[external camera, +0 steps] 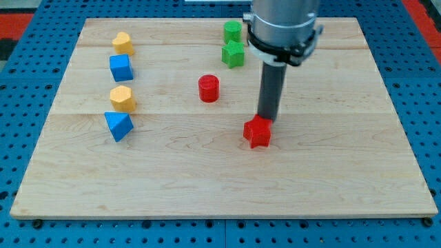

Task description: Slide the red circle towards the bottom

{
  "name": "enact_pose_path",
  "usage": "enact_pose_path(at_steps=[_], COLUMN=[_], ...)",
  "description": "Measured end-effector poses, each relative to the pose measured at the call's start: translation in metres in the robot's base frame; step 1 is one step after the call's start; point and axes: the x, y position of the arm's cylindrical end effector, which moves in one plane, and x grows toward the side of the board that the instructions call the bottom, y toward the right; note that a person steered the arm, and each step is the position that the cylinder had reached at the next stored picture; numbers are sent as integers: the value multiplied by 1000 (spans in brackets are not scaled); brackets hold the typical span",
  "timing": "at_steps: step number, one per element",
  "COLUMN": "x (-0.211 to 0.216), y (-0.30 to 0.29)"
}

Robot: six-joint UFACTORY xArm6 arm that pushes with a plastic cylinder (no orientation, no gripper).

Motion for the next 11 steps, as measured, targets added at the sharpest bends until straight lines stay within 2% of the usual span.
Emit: enact_pose_path(at_steps=[1,2,3,4,5,6,7,8,10,11], x=[37,41,-3,-58,-101,-119,-81,-66,17,-21], y=[-3,-5,0,-45,-57,-73,-95,-123,-126,-148])
